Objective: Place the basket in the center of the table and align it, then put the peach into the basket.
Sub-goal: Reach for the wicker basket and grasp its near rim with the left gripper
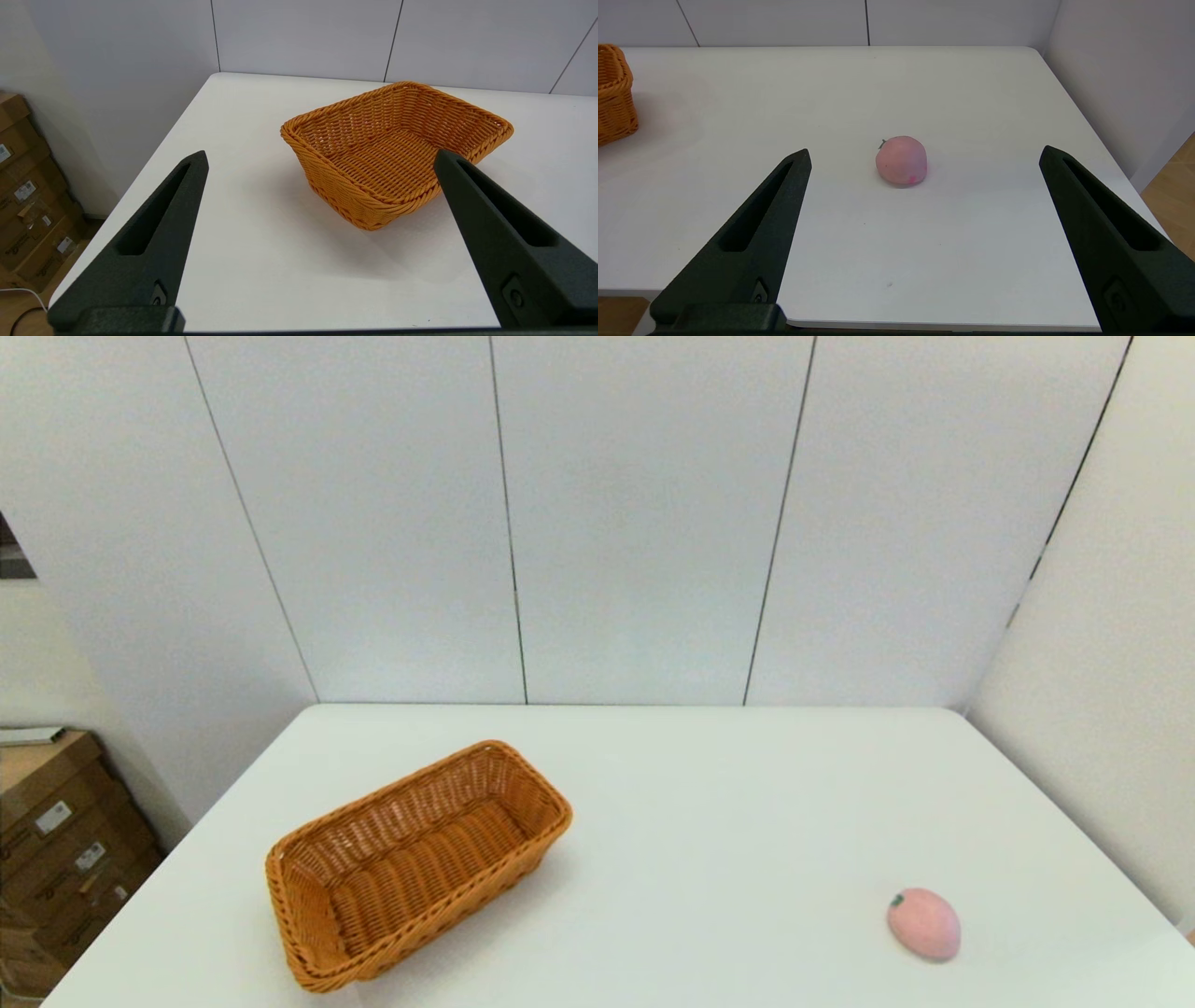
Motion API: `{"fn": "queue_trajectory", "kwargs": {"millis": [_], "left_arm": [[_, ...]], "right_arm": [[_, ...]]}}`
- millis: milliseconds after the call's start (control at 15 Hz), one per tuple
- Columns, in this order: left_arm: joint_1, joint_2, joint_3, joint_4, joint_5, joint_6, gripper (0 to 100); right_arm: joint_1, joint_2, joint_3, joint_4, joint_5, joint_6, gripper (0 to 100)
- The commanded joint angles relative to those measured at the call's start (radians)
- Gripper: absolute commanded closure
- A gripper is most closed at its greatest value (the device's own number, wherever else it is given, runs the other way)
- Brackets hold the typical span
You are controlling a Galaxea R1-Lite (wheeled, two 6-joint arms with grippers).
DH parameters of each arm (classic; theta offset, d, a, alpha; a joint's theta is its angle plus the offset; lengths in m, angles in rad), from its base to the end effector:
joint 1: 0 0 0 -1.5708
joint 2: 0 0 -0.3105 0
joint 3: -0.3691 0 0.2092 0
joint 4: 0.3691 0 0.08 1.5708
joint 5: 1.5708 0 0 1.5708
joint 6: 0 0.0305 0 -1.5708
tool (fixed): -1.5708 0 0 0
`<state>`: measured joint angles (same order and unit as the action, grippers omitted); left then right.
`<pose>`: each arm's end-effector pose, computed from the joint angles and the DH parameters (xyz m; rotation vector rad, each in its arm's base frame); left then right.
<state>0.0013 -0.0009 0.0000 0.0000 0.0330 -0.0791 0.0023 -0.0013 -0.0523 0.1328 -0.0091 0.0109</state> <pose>-0.0050 0.0010 0.0755 -0.0791 -0.0023 0.0342 -0.0096 -0.0003 0.0767 0.0104 0.0792 -0.0072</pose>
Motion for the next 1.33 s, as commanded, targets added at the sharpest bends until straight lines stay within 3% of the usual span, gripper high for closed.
{"fn": "queue_trajectory", "kwargs": {"millis": [67,400,533,733,1333], "left_arm": [[0.000,-0.001,0.000,0.000,0.001,-0.001,0],[0.000,-0.001,-0.011,0.002,0.002,-0.001,0],[0.000,0.025,-0.152,0.077,-0.004,-0.083,0],[0.000,0.394,-0.410,0.279,-0.019,-0.298,0],[-0.004,1.265,-0.549,0.276,-0.048,-0.603,0]], "right_arm": [[0.001,0.000,0.000,0.001,0.000,0.000,0],[0.001,0.000,0.000,0.001,0.000,-0.002,0],[0.001,0.000,0.000,0.001,0.000,0.000,0],[-0.001,0.000,0.000,0.001,0.000,0.000,0],[0.001,0.000,0.000,0.001,0.000,0.000,0]]}}
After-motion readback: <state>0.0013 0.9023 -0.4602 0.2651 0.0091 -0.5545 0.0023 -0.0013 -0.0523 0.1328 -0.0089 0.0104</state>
